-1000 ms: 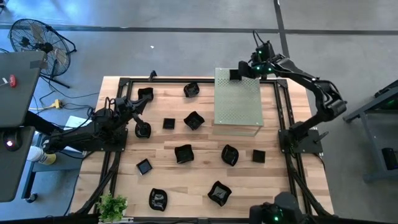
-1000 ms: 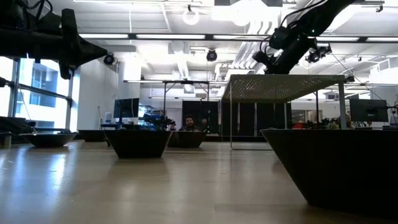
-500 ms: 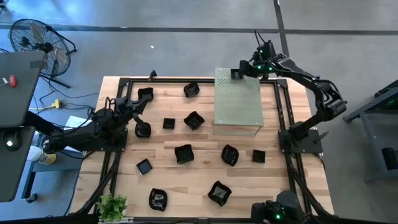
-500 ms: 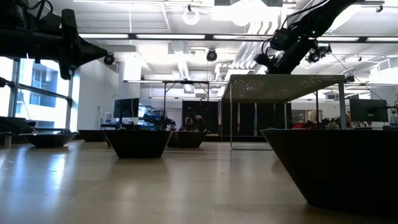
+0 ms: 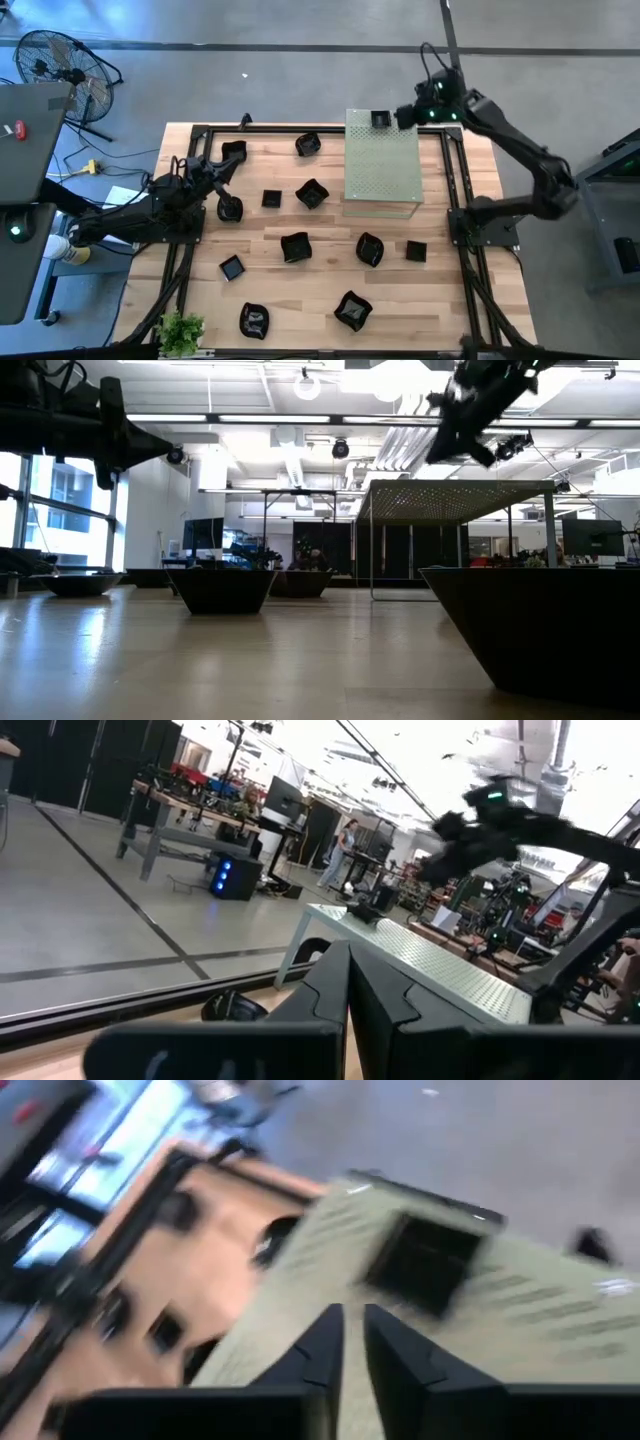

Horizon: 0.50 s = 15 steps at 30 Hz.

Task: Pick & Place Mini shaped plates
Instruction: Put the black distorted square plate on the shelf

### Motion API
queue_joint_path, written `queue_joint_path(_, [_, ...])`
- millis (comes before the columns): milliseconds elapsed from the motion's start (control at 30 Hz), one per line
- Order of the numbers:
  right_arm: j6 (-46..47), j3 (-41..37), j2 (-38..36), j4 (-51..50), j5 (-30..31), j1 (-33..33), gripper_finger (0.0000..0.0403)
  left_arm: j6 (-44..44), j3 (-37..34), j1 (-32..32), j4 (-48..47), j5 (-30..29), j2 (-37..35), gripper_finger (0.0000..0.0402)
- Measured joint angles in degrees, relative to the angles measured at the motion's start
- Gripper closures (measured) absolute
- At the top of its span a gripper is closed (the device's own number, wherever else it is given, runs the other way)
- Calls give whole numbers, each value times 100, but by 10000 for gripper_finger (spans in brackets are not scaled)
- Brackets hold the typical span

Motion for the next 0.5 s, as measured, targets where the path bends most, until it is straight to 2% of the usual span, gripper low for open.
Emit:
queue_joint_path(67, [-10, -236, -434, -23, 118, 523, 396, 6, 0, 0, 1, 141, 64, 401])
queue_joint_path(233, [549, -1069, -1498, 236, 911, 2168, 391, -22, 32, -3, -95, 754, 551, 401])
queue_joint_path(367, [1215, -1569, -2064, 345, 1815, 3610, 399, 144, 383, -2, -111, 921, 1331, 401])
queue_joint_path(500, [1758, -1733, -2169, 273, 2510, 4949, 400, 307, 870, -2, -104, 1268, 2303, 401])
